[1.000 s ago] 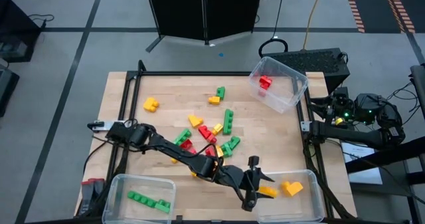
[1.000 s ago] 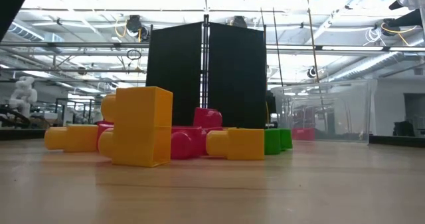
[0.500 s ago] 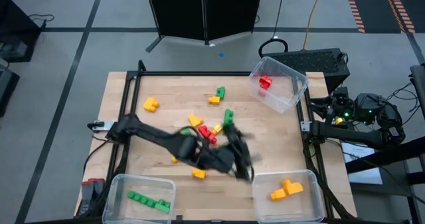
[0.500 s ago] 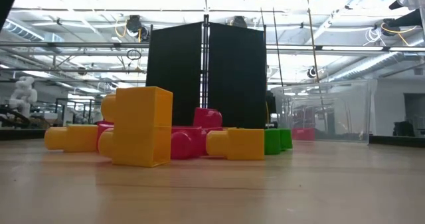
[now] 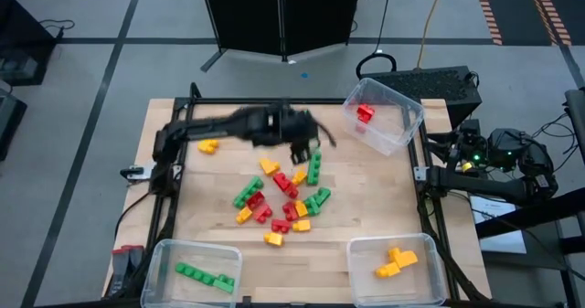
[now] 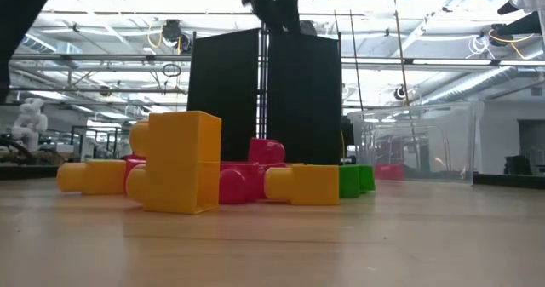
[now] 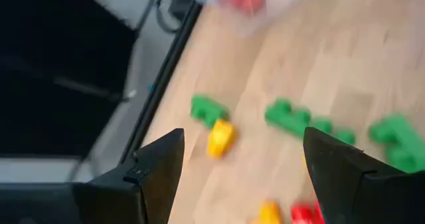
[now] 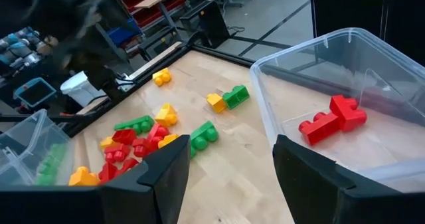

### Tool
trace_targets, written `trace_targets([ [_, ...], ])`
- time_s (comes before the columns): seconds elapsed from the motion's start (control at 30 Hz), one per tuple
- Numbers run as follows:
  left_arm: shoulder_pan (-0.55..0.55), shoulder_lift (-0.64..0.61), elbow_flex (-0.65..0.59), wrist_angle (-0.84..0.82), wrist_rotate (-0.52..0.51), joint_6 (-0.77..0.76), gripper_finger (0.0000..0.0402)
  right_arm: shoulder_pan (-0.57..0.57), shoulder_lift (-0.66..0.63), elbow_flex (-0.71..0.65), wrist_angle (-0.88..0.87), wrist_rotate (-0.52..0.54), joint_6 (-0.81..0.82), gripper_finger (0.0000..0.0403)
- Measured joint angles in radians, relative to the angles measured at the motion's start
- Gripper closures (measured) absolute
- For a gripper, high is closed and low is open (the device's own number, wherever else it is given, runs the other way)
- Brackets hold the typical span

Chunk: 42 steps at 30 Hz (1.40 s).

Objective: Sort blocks
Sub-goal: Put the yellow game piece into the bottom right transparent bin

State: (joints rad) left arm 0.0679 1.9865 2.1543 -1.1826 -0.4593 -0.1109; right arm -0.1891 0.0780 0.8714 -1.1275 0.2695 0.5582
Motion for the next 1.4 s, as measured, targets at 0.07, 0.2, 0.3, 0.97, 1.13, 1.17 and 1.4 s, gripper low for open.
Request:
trace_targets([
  [0.07, 0.061, 0.001, -0.032, 0.043, 0.071, 0.064, 0.0140, 0.000, 0.000, 0.000, 0.000, 0.000, -0.001, 0.0195],
  [0.2, 0.172, 0.013, -0.117, 0.194, 0.218, 0.146, 0.0140, 0.000, 0.000, 0.000, -0.001, -0.008, -0.006, 0.0195],
  [0.3, 0.249, 0.015, -0.182, 0.251, 0.283, 0.172, 0.0140, 0.000, 0.000, 0.000, -0.001, -0.009, -0.023, 0.0195],
  [0.97, 0.339, 0.110, -0.398, 0.363, 0.466, 0.349, 0.0140, 0.000, 0.000, 0.000, 0.000, -0.010, -0.060, 0.0195],
  [1.13, 0.324, 0.153, -0.399, 0.374, 0.461, 0.434, 0.0140, 0.000, 0.000, 0.000, 0.000, -0.010, -0.037, 0.0195],
  [1.17, 0.323, 0.162, -0.399, 0.381, 0.458, 0.443, 0.0140, 0.000, 0.000, 0.000, 0.000, -0.010, -0.036, 0.0195],
  [1.4, 0.325, 0.223, -0.398, 0.391, 0.455, 0.465, 0.0140, 0.000, 0.000, 0.000, 0.001, -0.006, -0.031, 0.0195],
])
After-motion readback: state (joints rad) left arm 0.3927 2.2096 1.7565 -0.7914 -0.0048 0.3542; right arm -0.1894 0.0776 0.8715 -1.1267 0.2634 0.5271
